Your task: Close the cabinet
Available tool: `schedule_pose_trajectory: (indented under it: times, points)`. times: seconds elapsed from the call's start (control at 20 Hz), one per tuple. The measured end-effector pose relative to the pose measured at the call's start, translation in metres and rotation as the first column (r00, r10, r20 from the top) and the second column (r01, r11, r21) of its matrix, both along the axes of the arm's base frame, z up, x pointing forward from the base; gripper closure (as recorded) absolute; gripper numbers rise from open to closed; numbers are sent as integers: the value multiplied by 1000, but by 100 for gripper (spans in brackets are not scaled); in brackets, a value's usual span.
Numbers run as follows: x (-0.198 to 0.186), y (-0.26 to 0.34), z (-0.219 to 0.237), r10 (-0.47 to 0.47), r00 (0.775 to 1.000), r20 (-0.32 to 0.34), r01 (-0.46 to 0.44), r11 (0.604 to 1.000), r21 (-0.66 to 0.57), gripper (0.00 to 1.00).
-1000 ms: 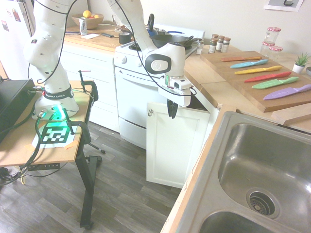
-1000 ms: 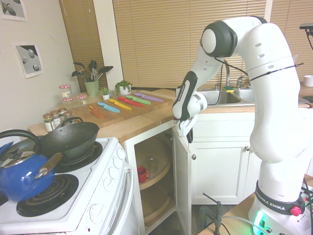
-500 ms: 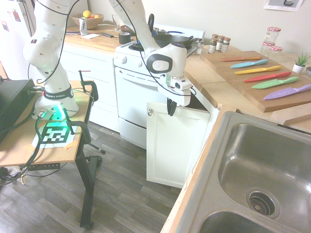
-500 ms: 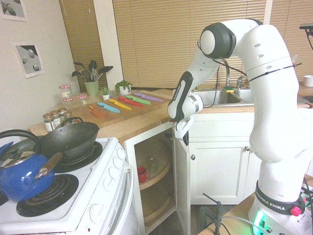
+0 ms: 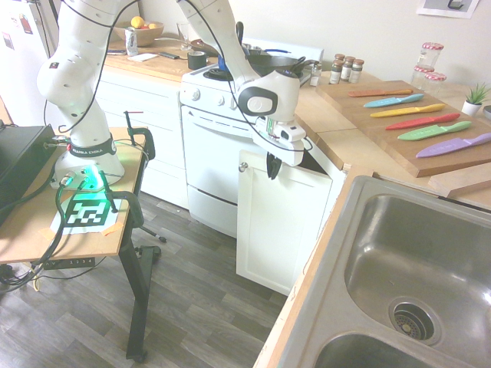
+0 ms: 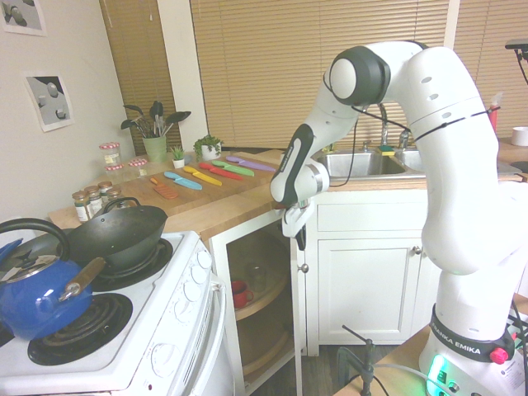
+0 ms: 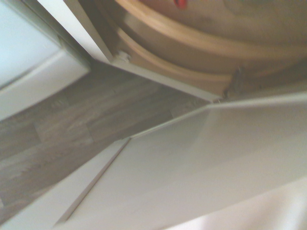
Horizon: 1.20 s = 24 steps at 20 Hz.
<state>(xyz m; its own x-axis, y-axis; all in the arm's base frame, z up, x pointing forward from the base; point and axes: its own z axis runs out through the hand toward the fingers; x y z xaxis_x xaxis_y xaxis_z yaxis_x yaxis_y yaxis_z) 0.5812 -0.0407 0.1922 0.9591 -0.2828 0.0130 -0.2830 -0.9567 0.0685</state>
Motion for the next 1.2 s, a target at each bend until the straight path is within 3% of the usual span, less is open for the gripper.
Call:
schedule_pose_trajectory:
  times: [0.6, 0.95, 1.2]
  points:
    - [42, 129, 82, 19, 1000, -23, -19, 1000, 14, 100]
    - [70, 147, 107, 8, 1000, -25, -7, 999, 50, 100]
    - [70, 124, 116, -28, 1000, -15, 28, 998, 57, 100]
